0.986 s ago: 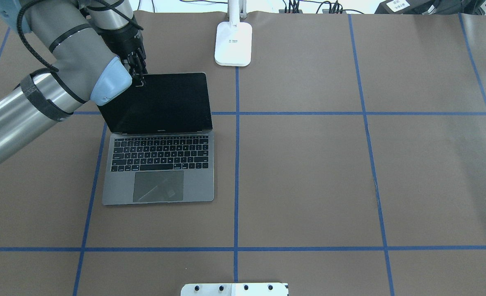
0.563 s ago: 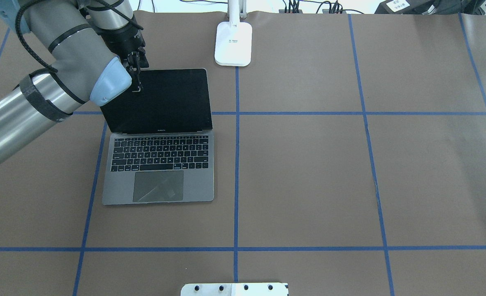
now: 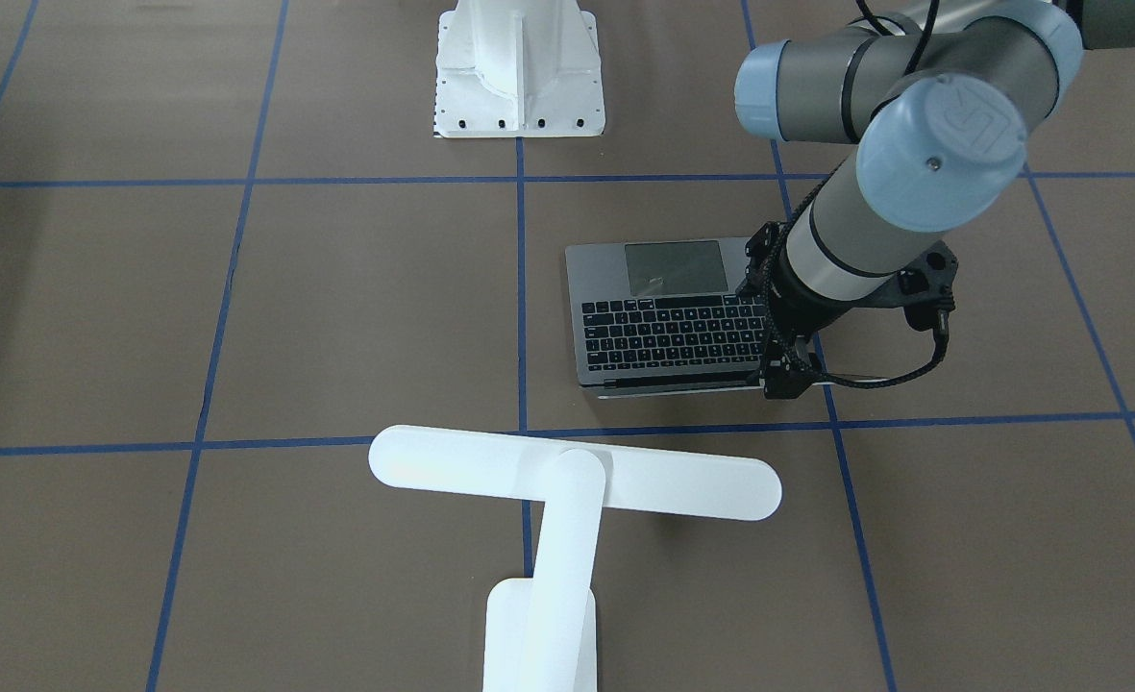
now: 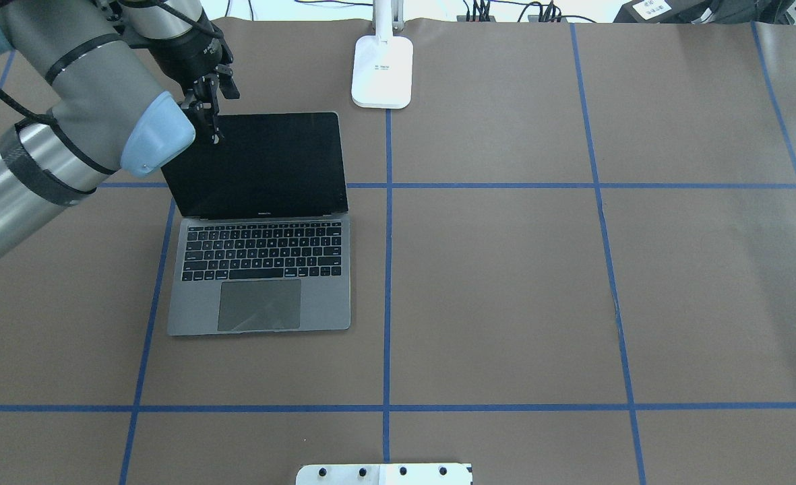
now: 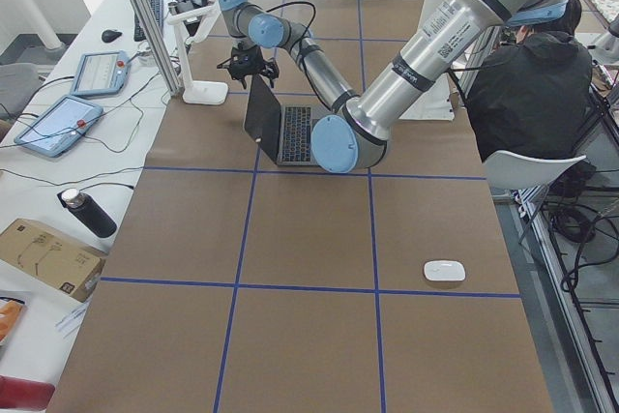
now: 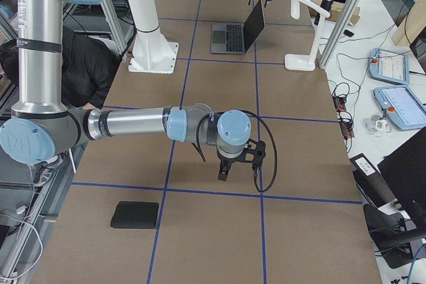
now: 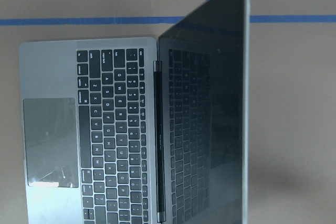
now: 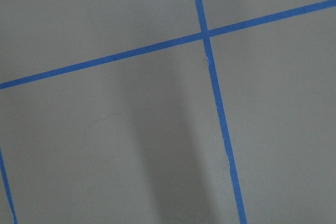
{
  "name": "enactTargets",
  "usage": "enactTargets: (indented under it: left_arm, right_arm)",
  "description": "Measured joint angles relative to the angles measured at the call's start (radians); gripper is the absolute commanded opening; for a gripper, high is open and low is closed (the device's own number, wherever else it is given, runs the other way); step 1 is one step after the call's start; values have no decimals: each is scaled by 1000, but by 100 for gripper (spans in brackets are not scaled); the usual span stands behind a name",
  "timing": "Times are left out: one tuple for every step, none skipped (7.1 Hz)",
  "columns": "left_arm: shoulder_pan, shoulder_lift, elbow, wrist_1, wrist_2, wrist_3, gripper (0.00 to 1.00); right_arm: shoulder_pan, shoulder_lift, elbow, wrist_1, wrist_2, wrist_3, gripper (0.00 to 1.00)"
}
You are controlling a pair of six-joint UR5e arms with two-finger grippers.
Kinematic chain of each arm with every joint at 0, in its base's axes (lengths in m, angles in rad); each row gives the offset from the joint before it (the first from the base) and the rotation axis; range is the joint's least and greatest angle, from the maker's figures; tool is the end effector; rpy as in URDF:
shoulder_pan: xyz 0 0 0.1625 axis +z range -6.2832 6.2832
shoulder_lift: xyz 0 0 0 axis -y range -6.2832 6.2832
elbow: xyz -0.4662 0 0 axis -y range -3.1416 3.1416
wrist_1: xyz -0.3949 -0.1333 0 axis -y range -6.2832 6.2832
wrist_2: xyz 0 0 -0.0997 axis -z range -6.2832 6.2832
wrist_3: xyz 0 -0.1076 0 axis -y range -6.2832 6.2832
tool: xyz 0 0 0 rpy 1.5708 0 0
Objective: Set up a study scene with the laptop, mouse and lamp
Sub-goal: 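Release the laptop lid and lift the left gripper away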
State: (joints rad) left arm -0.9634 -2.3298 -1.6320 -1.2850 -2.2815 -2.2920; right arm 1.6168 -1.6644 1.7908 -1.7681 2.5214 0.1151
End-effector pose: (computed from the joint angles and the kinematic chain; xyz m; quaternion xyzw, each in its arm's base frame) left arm 0.3577 -0.6252 0.2314 -0.3032 0.2863 -0.6136 0.6706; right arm 0.0661 -0.4406 0.6463 -0.0473 -0.4560 0.0877 0.8844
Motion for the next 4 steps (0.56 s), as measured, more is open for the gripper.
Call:
enactTargets:
  left_arm:
    - [-16, 30, -52, 3, 15, 72, 100]
    - [-39, 52, -84, 5, 22, 159, 100]
    - [-59, 69, -100, 5, 29, 269, 100]
    - [-72, 90, -115, 5, 42, 398, 100]
  right_arm:
    - [0, -1, 11, 1, 1, -7, 99]
    - [0, -3, 17, 2, 3, -10, 99]
    - [0, -5, 19, 1, 19, -11, 99]
    - [-1, -8, 19, 0, 45, -12, 99]
